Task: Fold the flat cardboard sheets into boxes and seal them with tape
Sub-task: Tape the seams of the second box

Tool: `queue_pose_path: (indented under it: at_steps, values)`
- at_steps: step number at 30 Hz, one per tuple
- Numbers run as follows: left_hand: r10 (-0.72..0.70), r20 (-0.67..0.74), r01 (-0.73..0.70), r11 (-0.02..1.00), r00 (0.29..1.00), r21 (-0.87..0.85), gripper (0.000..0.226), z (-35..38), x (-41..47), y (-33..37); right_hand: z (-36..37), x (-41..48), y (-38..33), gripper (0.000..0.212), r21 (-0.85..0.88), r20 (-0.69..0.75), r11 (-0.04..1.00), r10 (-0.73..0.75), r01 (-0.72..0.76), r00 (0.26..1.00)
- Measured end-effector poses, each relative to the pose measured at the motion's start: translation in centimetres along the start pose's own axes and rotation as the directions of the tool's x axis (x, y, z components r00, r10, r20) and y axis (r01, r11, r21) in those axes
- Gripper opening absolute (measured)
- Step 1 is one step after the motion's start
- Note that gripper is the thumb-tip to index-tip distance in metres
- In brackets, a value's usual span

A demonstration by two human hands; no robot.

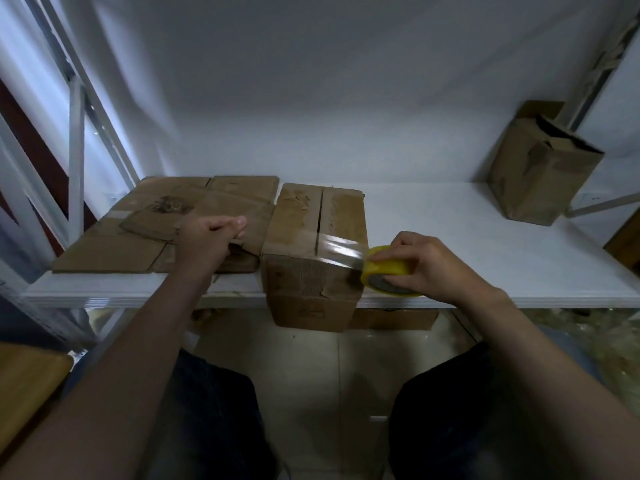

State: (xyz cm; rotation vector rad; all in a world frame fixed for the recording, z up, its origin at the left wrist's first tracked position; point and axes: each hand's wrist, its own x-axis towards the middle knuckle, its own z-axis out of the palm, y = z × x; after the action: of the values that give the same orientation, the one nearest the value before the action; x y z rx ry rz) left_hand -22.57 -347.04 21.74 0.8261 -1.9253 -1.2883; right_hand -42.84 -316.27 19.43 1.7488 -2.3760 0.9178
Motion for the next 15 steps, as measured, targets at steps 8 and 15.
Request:
queue_pose_path:
  at_steps: [8, 15]
  values:
    - [-0.01, -0.057, 0.009, 1.0, 0.998, -0.019, 0.013, 1.9, -1.3, -1.8, -1.4, -0.1, 1.4, 0.04, -0.065, 0.07, 0.998, 0.011, -0.007, 0.997]
    - [-0.04, -0.08, 0.039, 0.999, 0.996, -0.005, 0.01, 1.5, -1.0, -3.3, -1.3, 0.2, 2.9, 0.033, -0.169, 0.162, 0.984, 0.089, -0.062, 0.983]
